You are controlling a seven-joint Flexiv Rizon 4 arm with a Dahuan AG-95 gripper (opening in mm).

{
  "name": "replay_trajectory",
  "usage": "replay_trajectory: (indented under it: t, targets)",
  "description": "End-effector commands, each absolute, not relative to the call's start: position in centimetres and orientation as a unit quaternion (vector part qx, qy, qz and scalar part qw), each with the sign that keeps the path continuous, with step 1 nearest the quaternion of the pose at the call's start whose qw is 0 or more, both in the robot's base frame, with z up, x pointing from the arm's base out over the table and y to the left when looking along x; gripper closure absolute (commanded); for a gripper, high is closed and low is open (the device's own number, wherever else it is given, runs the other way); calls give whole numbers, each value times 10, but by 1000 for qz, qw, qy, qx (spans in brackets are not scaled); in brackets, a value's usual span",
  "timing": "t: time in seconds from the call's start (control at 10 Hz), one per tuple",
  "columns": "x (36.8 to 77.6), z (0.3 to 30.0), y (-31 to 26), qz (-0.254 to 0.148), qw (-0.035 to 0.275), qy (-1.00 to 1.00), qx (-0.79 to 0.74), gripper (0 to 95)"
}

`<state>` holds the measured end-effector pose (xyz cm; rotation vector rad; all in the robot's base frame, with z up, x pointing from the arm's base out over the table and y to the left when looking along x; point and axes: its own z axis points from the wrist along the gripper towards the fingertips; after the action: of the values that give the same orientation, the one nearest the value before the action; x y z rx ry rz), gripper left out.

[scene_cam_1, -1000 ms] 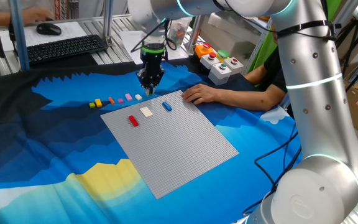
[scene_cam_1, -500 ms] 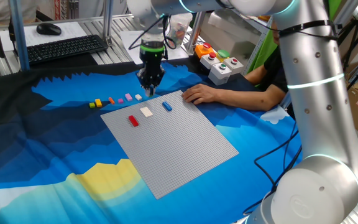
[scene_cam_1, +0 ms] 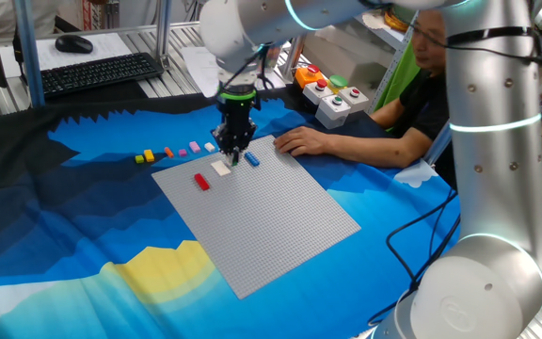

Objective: Stack small Lego blocks one on top of the other

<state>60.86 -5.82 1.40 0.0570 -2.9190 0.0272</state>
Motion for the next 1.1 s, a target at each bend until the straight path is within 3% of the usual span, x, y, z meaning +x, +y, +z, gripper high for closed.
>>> replay_trajectory:
  t: [0.1, 1.1]
  targets:
    - [604, 9, -64, 11, 104, -994, 23, 950]
    - [603, 6, -62, 9, 102, -995, 19, 950]
